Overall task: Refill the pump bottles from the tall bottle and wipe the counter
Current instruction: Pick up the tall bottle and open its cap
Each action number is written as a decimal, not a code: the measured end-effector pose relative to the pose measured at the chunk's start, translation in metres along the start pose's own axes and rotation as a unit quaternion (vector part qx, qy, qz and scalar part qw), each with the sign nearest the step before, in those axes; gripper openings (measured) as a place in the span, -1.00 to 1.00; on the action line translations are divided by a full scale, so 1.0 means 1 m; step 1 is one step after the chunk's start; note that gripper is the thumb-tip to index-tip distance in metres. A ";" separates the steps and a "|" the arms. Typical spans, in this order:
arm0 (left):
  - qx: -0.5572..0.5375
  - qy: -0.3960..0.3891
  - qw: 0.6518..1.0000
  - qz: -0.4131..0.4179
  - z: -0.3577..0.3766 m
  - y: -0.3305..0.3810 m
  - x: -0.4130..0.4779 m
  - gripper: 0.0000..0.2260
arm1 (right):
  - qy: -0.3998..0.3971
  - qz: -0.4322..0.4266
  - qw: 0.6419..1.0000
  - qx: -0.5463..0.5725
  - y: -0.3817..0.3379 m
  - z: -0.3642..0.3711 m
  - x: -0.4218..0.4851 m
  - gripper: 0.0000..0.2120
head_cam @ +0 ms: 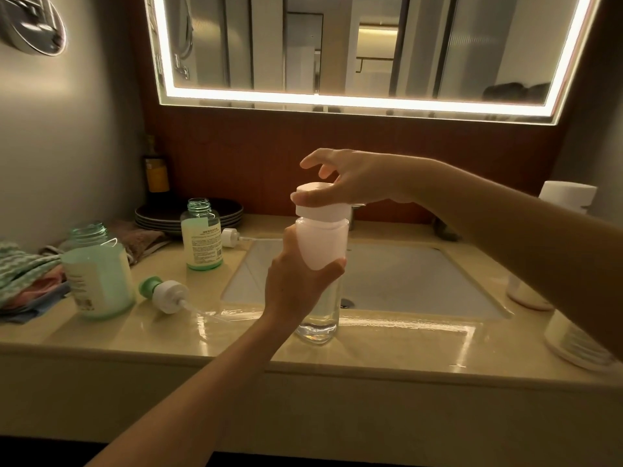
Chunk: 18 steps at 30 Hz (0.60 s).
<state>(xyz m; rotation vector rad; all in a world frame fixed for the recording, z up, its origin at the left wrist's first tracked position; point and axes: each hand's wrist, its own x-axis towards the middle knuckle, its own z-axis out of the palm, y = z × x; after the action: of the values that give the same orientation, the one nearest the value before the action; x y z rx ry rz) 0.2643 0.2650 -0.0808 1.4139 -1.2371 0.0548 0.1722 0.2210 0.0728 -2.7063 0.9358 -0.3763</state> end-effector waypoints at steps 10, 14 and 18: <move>-0.002 -0.005 1.000 -0.006 0.000 0.001 0.000 -0.31 | -0.047 0.002 0.996 0.079 0.001 -0.005 -0.001 -0.42; -0.002 -0.005 1.000 -0.005 0.000 0.000 0.000 -0.31 | 0.026 0.017 0.998 -0.054 -0.005 0.003 0.002 -0.33; -0.005 -0.008 1.000 -0.004 0.000 -0.001 0.000 -0.31 | 0.051 0.015 0.992 -0.113 -0.010 0.008 0.004 -0.38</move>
<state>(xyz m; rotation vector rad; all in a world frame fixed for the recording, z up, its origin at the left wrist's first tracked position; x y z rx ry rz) 0.2647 0.2647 -0.0816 1.4136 -1.2439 0.0313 0.1835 0.2272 0.0691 -2.8951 1.1081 -0.4293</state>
